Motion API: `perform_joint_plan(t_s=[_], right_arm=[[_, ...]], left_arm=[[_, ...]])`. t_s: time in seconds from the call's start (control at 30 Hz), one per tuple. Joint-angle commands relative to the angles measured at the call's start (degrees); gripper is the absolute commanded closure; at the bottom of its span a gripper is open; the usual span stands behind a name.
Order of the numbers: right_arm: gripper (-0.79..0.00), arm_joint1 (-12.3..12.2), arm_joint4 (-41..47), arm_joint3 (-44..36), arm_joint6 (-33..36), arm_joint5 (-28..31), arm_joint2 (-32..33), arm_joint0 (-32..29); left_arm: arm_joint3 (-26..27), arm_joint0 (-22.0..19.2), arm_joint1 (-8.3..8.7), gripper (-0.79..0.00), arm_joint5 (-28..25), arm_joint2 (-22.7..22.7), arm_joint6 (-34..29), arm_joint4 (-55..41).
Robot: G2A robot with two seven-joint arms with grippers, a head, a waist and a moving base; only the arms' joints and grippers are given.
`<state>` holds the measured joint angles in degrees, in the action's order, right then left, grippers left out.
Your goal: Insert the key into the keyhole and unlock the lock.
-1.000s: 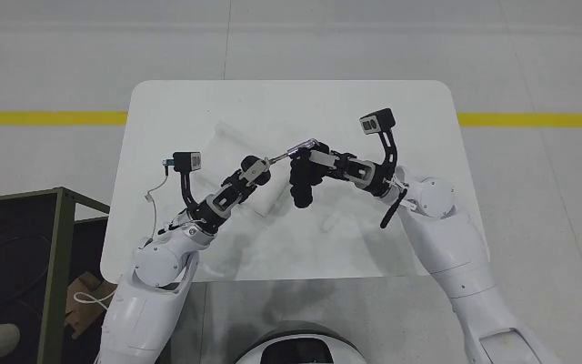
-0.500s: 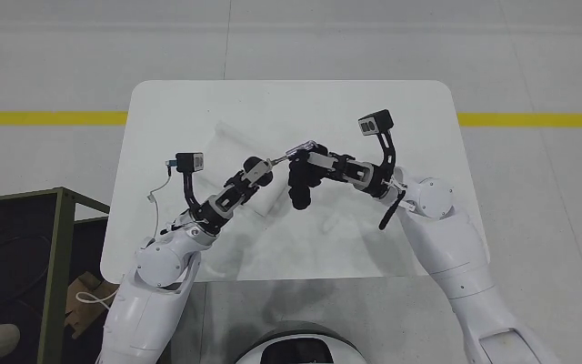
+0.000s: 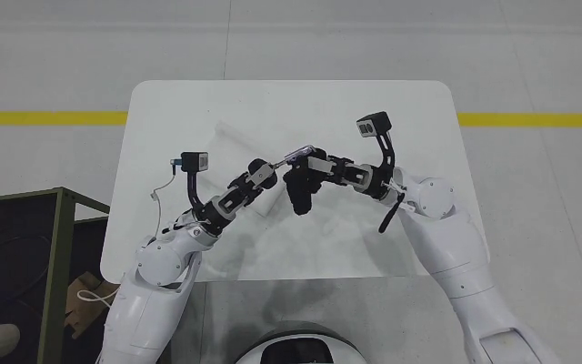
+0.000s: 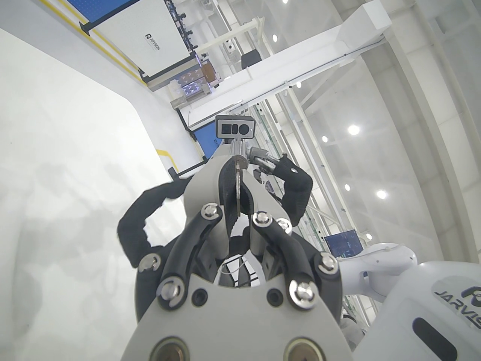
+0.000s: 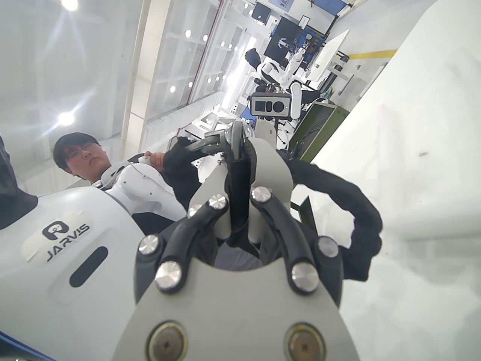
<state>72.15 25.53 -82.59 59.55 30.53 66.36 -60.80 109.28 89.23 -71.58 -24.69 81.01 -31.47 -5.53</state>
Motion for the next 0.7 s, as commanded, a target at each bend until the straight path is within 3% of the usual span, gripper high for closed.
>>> perform_joint_plan(t_s=[0.0, 0.67], right_arm=[[0.000, -0.03, -0.57, -0.10, -0.23, 0.29, 0.09, 0.00], [0.000, -0.38, -0.52, -0.89, 0.79, 0.08, 0.63, -0.60]], left_arm=[[0.01, -0.11, 0.00, 0.000, 0.46, 0.01, -0.28, -0.45], [-0.31, 0.02, 0.05, 0.000, 0.27, 0.03, -2.11, -1.28]])
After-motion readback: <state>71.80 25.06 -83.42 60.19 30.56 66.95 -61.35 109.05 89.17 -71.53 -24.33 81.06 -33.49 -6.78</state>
